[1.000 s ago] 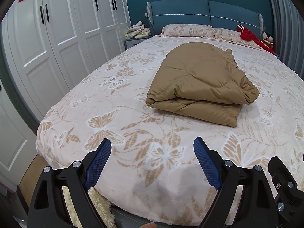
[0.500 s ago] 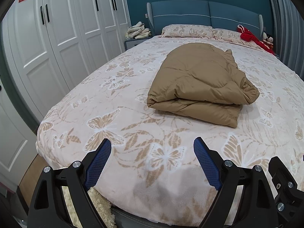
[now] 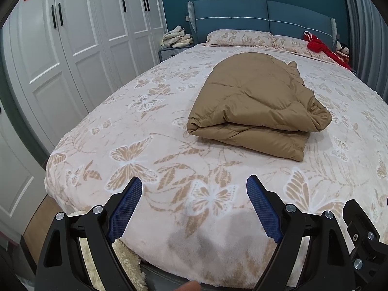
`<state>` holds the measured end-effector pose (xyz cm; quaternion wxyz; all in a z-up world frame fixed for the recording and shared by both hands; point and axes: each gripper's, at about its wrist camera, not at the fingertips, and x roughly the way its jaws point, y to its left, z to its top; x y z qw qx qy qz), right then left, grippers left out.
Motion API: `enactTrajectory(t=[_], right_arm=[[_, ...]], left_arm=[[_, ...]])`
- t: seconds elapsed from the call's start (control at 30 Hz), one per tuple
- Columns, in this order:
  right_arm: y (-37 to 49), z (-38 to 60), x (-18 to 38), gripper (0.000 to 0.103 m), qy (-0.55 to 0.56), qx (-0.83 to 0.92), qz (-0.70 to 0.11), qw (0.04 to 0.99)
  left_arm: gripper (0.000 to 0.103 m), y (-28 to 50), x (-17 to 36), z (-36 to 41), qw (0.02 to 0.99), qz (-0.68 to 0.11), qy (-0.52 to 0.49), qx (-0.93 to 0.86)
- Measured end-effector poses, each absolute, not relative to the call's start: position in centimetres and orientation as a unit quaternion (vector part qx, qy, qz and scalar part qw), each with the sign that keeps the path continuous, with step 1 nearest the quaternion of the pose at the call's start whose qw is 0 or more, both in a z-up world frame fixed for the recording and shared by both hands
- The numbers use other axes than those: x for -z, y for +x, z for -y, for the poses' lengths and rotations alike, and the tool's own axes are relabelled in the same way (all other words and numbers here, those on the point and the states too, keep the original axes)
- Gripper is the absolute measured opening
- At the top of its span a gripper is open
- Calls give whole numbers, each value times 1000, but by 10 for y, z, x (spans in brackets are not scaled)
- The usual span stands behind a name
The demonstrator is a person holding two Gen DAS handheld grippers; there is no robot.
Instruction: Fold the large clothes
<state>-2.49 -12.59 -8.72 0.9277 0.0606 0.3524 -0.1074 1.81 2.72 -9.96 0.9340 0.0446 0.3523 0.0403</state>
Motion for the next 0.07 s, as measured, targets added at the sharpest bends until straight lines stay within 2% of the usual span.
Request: enactTrajectory(t=[0.07], right_arm=[[-25,126,87,97,60,107,-352,928]], left_arm=[[86,18,99,-27,934,-353,43,-40]])
